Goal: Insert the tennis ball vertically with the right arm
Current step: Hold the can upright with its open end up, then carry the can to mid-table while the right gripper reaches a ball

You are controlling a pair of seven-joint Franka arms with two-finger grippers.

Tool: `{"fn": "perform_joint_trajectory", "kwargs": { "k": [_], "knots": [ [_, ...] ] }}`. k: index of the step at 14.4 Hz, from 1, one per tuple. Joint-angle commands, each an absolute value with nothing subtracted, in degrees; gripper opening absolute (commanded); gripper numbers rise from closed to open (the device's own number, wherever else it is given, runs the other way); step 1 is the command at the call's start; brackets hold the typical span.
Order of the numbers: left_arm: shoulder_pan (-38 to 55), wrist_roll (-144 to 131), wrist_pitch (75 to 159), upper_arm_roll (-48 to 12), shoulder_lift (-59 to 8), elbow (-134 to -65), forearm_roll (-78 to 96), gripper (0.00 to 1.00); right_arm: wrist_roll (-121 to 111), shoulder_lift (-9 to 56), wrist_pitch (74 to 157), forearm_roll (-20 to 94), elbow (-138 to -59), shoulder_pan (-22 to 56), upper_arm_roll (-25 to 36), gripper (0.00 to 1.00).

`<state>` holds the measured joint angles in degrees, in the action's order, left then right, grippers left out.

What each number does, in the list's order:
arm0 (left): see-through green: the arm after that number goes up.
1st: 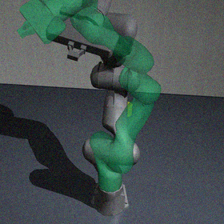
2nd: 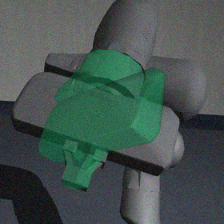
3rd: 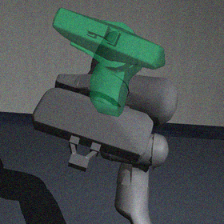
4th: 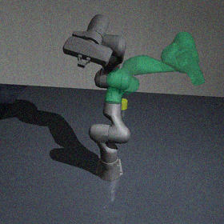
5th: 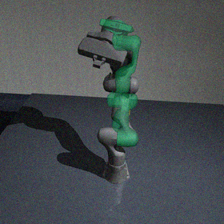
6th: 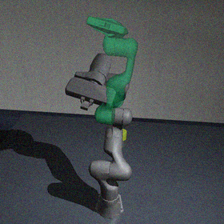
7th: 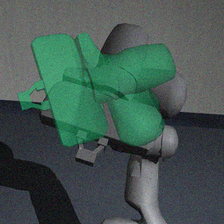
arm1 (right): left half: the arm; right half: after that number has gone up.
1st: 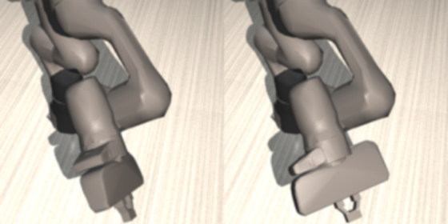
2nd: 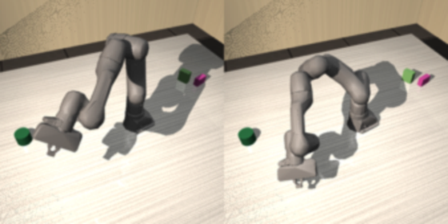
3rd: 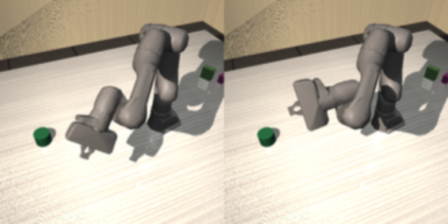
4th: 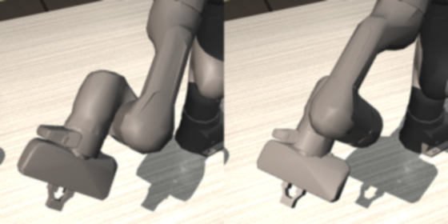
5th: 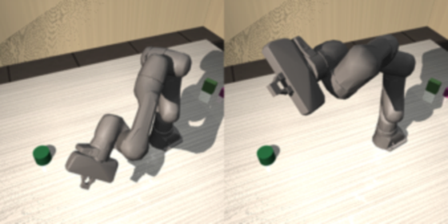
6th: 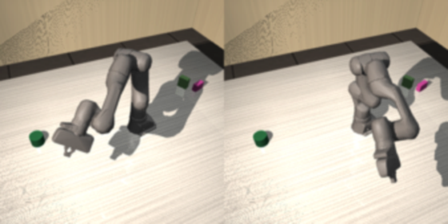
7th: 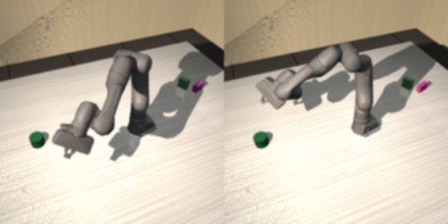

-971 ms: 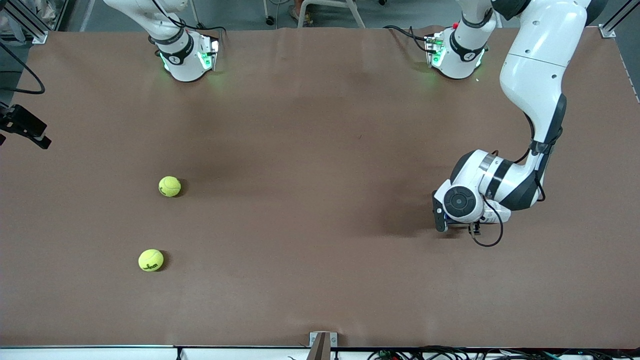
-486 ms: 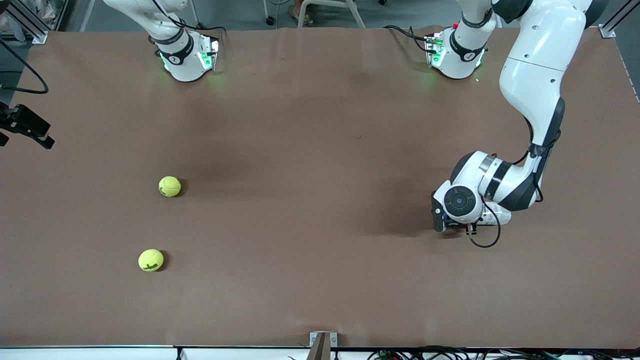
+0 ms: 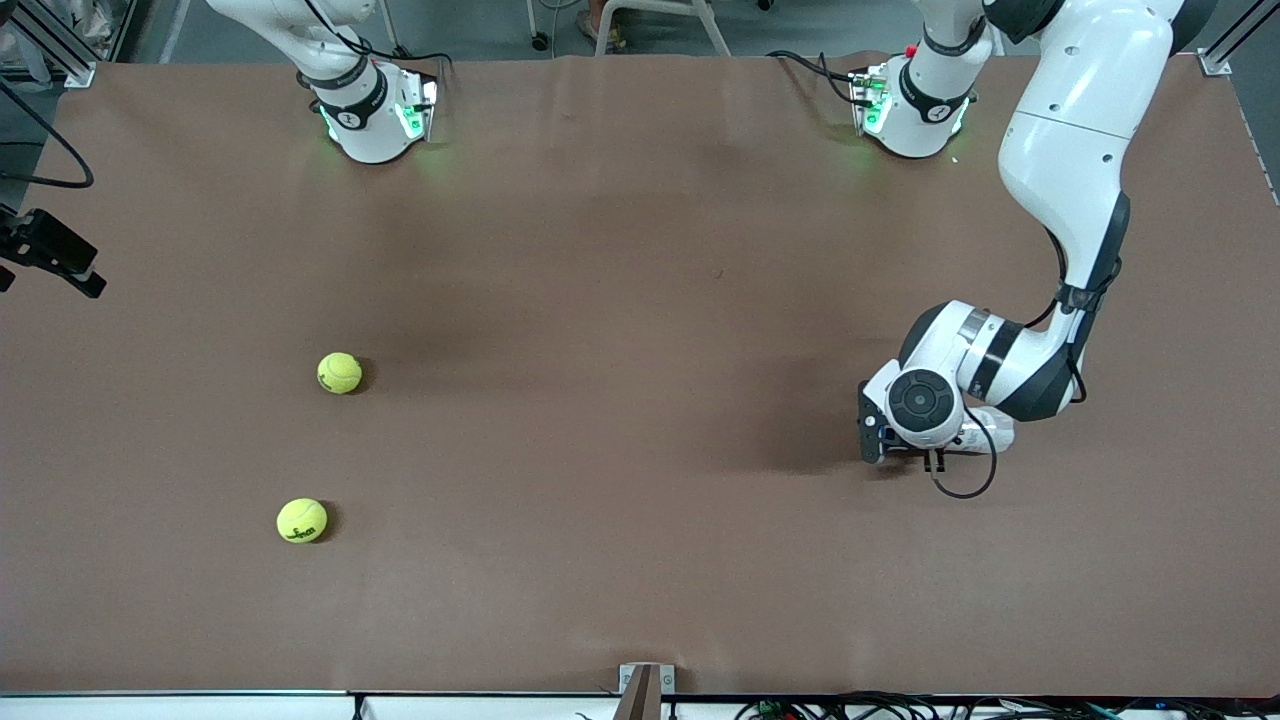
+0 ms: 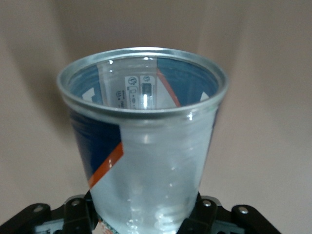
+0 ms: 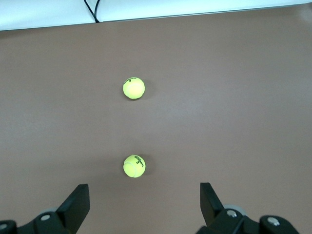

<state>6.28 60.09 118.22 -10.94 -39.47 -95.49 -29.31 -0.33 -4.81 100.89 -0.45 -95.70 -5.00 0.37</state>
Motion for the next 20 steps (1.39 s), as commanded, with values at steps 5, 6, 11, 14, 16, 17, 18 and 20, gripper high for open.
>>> {"fn": "perform_joint_trajectory", "kwargs": {
  "k": [5, 6, 11, 14, 16, 17, 18, 20],
  "knots": [
    [6.1, 70.8, 118.5, -19.3, -35.3, -89.7, -2.8, 0.68, -0.8, -4.0, 100.6, -0.7, -95.7, -4.9, 0.0, 1.0],
    [6.2, 70.9, 118.7, -20.7, -35.5, -88.1, 0.5, 0.68, -0.5, -3.7, 100.6, -0.7, -95.8, -4.8, -0.1, 1.0],
    [7.6, 71.3, 131.8, -24.7, -38.0, -86.0, 17.4, 0.69, -0.2, -2.6, 99.1, -0.6, -96.0, -2.2, -0.3, 1.0],
    [7.6, 73.7, 140.7, -28.7, -40.0, -87.3, 25.6, 0.71, -0.6, 0.5, 97.3, -0.8, -96.0, -2.5, -0.2, 1.0],
    [7.3, 79.2, 144.3, -30.1, -40.0, -89.3, 33.1, 0.7, -0.4, 2.5, 96.2, -0.8, -96.3, -2.4, -0.2, 1.0],
    [7.1, 83.6, 144.3, -30.3, -40.0, -89.5, 38.2, 0.71, -0.3, 4.2, 94.7, -0.7, -96.6, -2.1, -0.2, 1.0],
    [7.0, 88.4, 144.3, -30.3, -40.2, -89.6, 42.9, 0.71, -0.2, 6.0, 94.0, -0.7, -96.9, -1.8, -0.2, 1.0],
    [7.6, 99.3, 144.3, -30.3, -41.3, -90.6, 54.7, 0.71, -0.3, 9.7, 94.8, -0.8, -99.7, -1.3, -0.2, 1.0]
  ]
}}
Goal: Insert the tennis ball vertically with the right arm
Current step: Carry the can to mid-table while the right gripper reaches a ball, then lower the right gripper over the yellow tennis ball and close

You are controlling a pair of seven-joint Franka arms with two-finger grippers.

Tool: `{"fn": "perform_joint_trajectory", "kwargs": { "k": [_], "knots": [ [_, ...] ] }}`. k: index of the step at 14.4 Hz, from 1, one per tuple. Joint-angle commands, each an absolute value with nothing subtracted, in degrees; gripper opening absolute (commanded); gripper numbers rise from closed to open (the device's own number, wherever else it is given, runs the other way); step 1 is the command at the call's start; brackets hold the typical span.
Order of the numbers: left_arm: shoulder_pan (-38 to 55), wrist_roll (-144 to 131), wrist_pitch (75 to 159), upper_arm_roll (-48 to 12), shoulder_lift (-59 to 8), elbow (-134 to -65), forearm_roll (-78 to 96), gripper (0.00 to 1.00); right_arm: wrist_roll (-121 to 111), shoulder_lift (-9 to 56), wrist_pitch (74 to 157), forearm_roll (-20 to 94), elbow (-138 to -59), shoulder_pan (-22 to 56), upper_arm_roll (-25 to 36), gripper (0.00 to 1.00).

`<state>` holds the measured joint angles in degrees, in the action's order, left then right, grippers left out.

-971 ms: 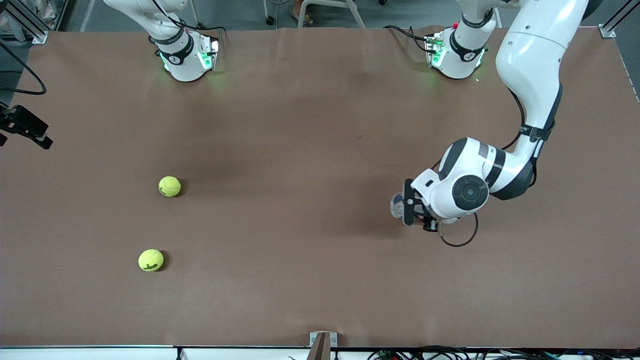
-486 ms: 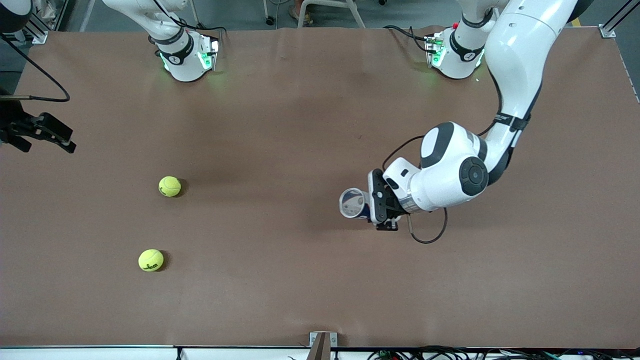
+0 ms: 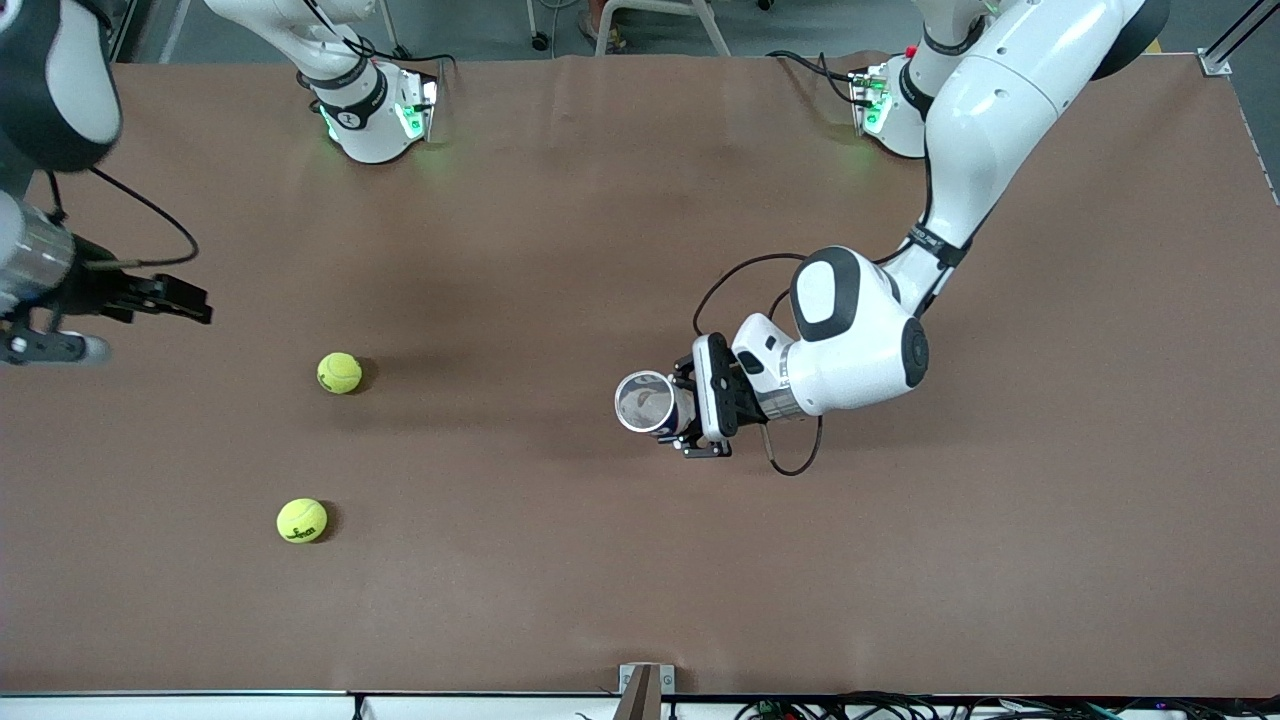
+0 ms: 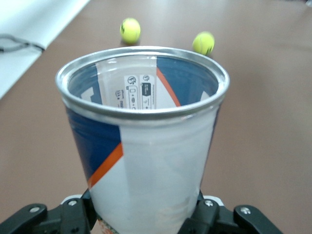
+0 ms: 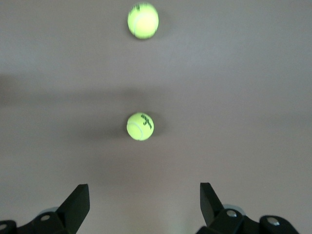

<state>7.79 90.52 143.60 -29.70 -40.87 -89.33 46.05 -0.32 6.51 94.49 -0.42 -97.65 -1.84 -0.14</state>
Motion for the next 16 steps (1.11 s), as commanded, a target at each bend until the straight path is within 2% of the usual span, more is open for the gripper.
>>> {"fn": "perform_joint_trajectory", "kwargs": {
  "k": [1, 4, 9, 12, 16],
  "knots": [
    [7.6, 106.1, 144.3, -30.3, -42.8, -90.5, 60.8, 0.71, -0.3, 11.5, 95.1, -0.8, -100.5, -0.8, -0.2, 1.0],
    [8.6, 118.1, 144.1, -30.3, -44.7, -90.4, 72.6, 0.71, -0.1, 15.0, 98.0, -0.7, -104.3, 0.4, -0.2, 1.0],
    [9.5, 118.3, 144.2, -30.1, -47.2, -89.9, 72.4, 0.74, -0.1, 15.9, 120.3, -0.4, -119.5, 1.2, -0.2, 1.0],
    [11.2, 117.3, 145.2, -28.0, -47.0, -89.6, 70.5, 0.75, 0.0, 17.8, 121.9, -0.4, -120.4, 1.1, -0.3, 1.0],
    [18.2, 116.3, 147.0, -21.3, -46.7, -89.0, 70.5, 0.75, 0.1, 20.4, 123.7, 0.1, -120.1, 1.1, -0.3, 1.0]
  ]
}}
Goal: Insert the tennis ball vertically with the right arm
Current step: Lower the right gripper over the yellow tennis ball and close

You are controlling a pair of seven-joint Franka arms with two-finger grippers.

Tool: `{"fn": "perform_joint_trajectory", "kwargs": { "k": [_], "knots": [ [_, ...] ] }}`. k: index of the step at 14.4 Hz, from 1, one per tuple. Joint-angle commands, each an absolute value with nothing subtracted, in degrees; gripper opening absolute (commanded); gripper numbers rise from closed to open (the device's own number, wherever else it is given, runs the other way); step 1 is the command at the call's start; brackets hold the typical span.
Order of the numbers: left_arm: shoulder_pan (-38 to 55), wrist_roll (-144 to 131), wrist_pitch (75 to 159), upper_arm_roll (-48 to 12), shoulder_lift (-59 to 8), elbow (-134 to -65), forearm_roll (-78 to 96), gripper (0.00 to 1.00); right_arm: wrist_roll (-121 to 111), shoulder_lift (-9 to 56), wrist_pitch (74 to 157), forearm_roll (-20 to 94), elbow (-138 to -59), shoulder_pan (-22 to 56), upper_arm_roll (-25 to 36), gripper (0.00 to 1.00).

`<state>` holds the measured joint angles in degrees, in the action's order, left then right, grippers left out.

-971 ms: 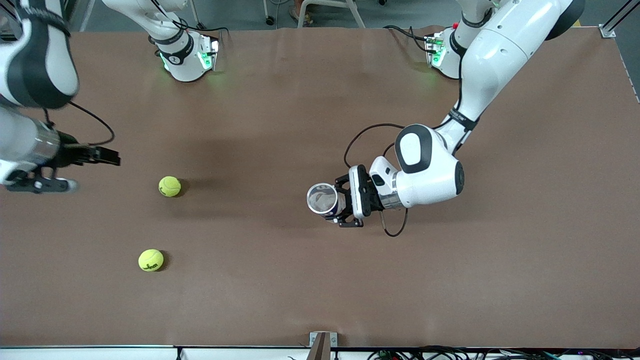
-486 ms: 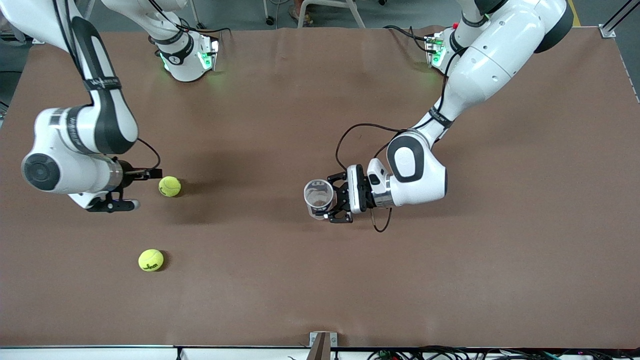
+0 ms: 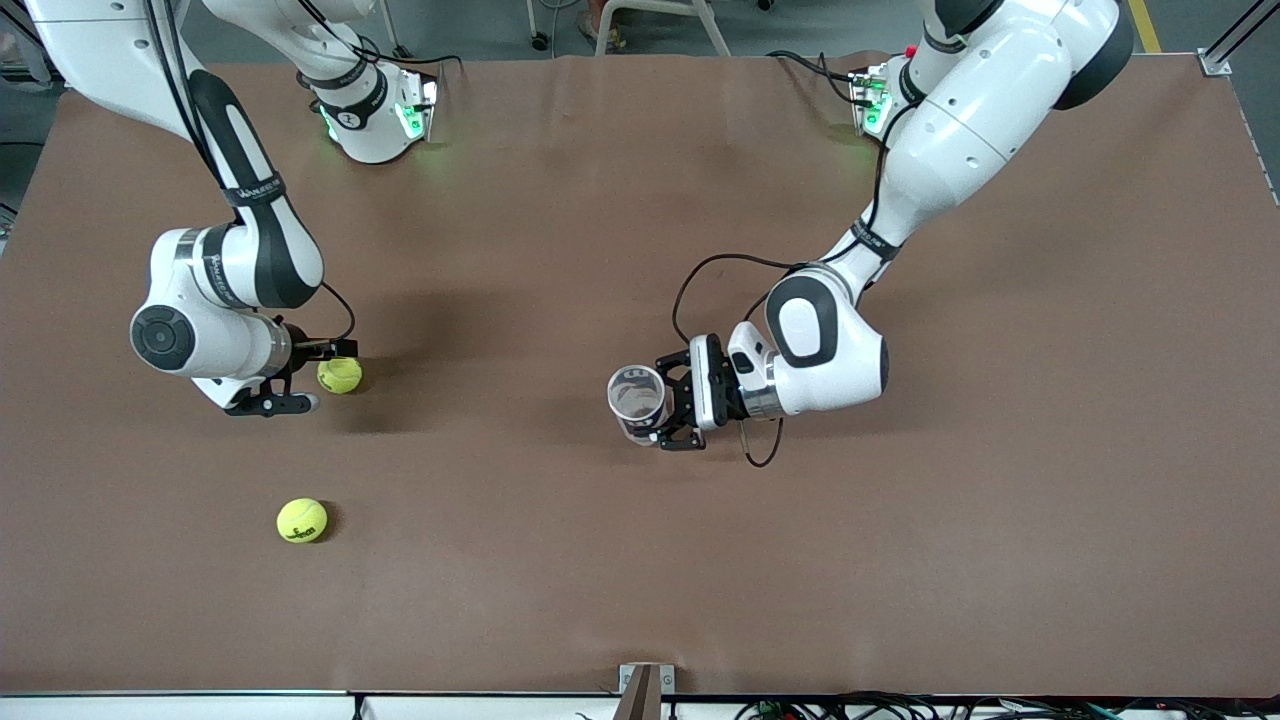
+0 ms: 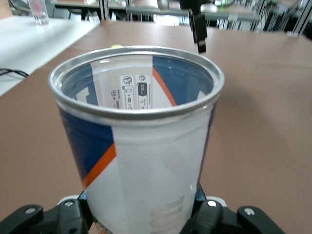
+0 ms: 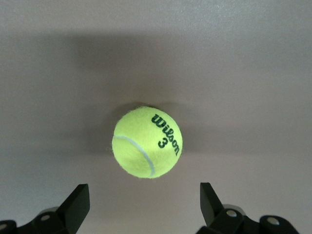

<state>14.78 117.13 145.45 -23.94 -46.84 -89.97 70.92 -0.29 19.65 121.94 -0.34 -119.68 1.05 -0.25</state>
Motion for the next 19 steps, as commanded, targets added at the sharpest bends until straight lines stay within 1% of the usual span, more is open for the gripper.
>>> {"fn": "perform_joint_trajectory", "kwargs": {
  "k": [1, 7, 12, 19],
  "knots": [
    [18.5, 116.3, 147.2, -21.2, -46.8, -88.9, 70.4, 0.75, 0.2, 21.2, 124.8, 0.1, -119.9, 1.0, -0.3, 1.0],
    [18.8, 116.6, 147.5, -21.1, -46.9, -89.0, 70.4, 0.75, 0.3, 22.8, 127.5, 0.7, -119.7, 0.9, -0.3, 1.0],
    [18.4, 117.2, 147.5, -21.1, -46.9, -89.2, 70.5, 0.75, 0.3, 23.6, 128.1, 0.7, -119.7, 0.7, -0.3, 0.93],
    [17.8, 118.0, 147.4, -21.0, -47.0, -89.6, 70.4, 0.75, 0.3, 24.7, 128.2, 0.7, -119.0, 0.7, -0.3, 0.92]
  ]
}}
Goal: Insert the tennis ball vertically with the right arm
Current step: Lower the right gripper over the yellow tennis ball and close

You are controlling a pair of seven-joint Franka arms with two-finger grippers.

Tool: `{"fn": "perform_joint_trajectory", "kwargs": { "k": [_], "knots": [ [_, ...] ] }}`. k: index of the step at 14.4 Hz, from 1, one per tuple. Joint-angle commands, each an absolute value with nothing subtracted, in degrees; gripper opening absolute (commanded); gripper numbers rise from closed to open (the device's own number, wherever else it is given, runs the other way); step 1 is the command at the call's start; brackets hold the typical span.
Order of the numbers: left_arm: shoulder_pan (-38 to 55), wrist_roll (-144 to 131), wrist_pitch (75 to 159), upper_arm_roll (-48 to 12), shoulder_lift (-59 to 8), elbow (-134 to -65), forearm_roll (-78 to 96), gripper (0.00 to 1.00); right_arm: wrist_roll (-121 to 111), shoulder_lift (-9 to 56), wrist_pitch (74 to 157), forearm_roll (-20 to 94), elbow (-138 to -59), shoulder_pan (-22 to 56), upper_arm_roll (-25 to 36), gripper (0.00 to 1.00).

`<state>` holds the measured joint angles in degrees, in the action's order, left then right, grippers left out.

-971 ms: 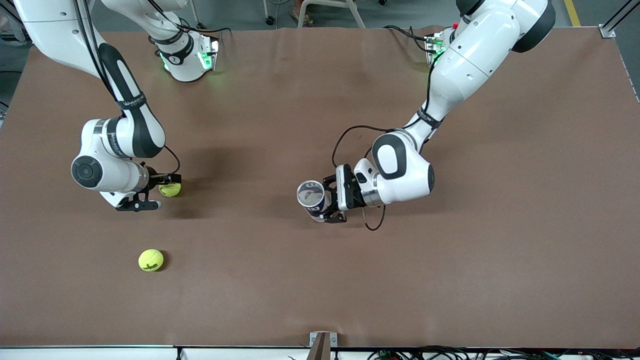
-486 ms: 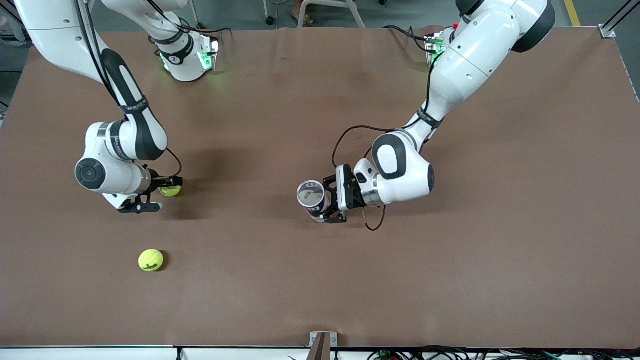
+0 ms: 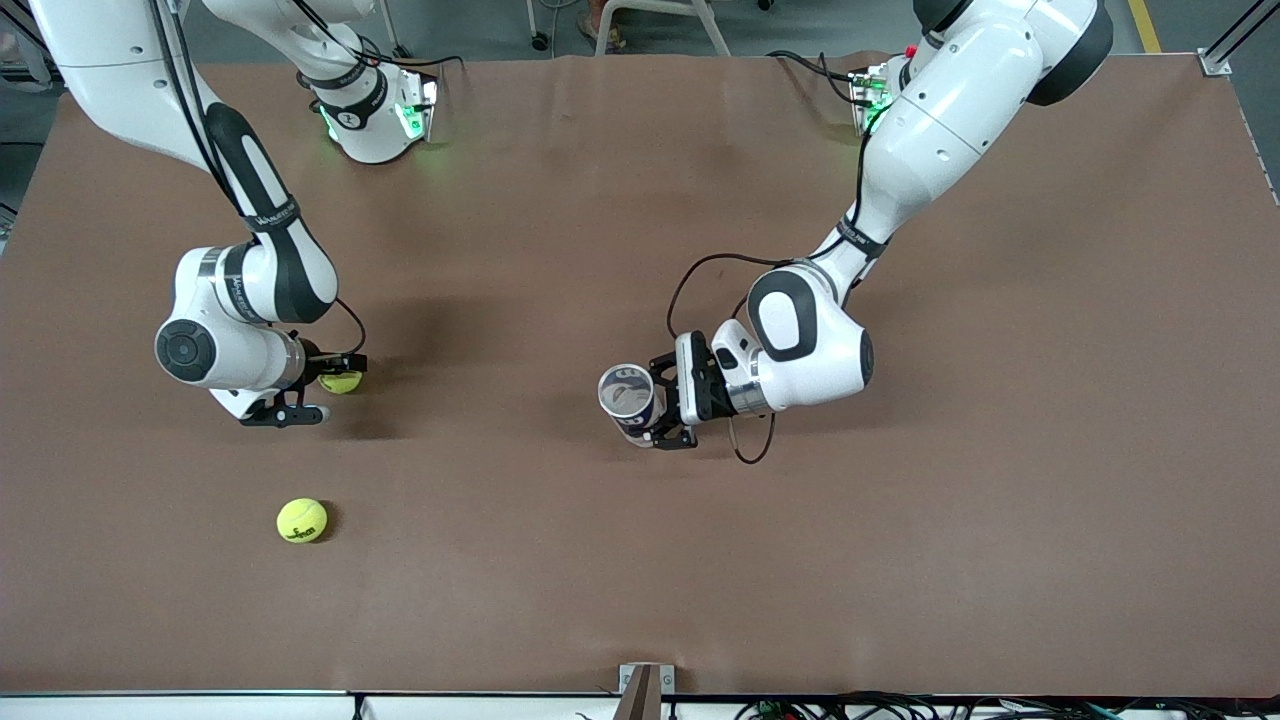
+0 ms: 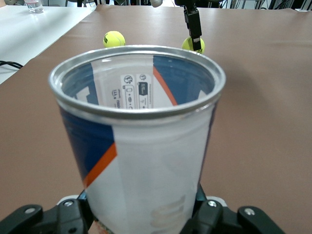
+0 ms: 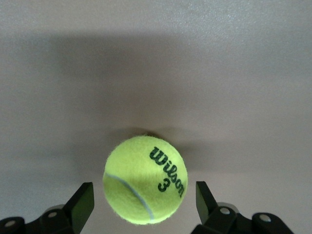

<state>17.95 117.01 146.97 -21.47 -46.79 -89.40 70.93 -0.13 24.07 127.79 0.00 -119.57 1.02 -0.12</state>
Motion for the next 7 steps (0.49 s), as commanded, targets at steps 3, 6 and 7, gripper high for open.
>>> {"fn": "perform_joint_trajectory", "kwargs": {
  "k": [3, 6, 7],
  "knots": [
    [17.8, 118.0, 147.4, -21.0, -47.0, -89.5, 70.5, 0.75, 0.3, 25.0, 128.1, 0.7, -118.6, 0.6, -0.3, 0.83],
    [17.7, 118.0, 147.3, -21.0, -47.0, -89.6, 70.5, 0.75, 0.3, 25.0, 128.1, 0.7, -118.6, 0.5, -0.3, 0.62],
    [17.7, 118.0, 147.3, -21.1, -47.0, -89.6, 70.5, 0.75, 0.9, 25.0, 127.9, 0.7, -118.5, 0.4, -0.3, 0.59]
  ]
}}
